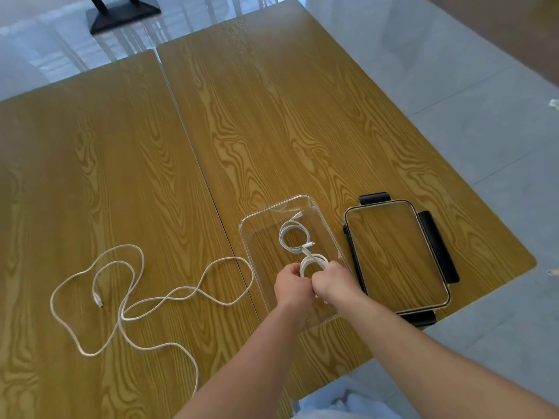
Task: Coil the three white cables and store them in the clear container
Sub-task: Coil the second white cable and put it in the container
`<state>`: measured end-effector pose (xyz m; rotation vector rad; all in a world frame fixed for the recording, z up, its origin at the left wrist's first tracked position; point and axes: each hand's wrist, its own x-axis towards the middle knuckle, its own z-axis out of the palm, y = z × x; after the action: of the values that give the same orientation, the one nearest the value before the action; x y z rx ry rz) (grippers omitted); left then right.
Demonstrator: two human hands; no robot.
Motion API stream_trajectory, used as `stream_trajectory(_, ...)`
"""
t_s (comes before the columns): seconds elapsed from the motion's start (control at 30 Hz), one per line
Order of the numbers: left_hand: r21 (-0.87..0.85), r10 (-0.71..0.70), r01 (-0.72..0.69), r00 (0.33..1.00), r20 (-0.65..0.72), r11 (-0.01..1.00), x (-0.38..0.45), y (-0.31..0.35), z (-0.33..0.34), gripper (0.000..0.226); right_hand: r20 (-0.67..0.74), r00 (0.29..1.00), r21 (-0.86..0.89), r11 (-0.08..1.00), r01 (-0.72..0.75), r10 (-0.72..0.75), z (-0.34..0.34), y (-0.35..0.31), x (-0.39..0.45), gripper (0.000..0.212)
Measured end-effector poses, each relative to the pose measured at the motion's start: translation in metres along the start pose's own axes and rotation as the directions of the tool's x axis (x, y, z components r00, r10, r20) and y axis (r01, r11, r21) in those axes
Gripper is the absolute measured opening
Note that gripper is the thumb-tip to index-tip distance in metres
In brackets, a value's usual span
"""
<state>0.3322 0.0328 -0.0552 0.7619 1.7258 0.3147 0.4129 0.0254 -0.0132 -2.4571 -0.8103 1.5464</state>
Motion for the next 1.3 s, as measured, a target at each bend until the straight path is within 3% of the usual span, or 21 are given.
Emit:
stream_trajectory(0.4,0.095,0.011,-0.012,1.0,0.01,0.995,0.01,0.001,-0.005,0.025,0.044,0.998,0.022,0.999,-0.043,0.042,-0.005,-0.003,-0.004,0.057)
stream_trajectory(0.57,0.093,0.008,-0.01,1.0,0.019,0.996,0.009,0.005,-0.008,0.035,0.054,0.998,0.055,0.997,-0.048,0.045,-0.008,-0.002,-0.004,0.045)
stream_trajectory(0.8,0.099,-0.002,-0.002,0.999,0.041,0.995,0.008,0.009,-0.008,0.03,0.088,0.996,0.15,0.988,-0.037,0.024,-0.02,-0.002,-0.016,0.036)
stream_trajectory(0.9,0.096,-0.02,0.015,0.999,0.048,0.995,0.006,0.012,-0.008,0.026,0.096,0.995,0.211,0.977,-0.017,-0.004,-0.025,0.003,-0.016,0.022)
stream_trajectory(1.0,0.066,-0.04,0.037,0.997,0.058,0.997,0.002,0.014,-0.009,0.027,0.096,0.995,0.299,0.954,-0.033,0.004,-0.029,0.005,-0.014,0.032)
stream_trajectory(1.1,0.056,-0.06,0.055,0.994,0.086,0.997,-0.002,0.016,-0.01,0.024,0.168,0.986,0.39,0.919,-0.05,-0.018,-0.036,0.009,-0.017,0.025)
stream_trajectory(1.3,0.06,-0.043,0.035,0.989,0.138,0.998,-0.009,0.017,-0.016,0.02,0.188,0.976,0.59,0.807,-0.023,-0.109,-0.062,0.017,-0.024,0.046)
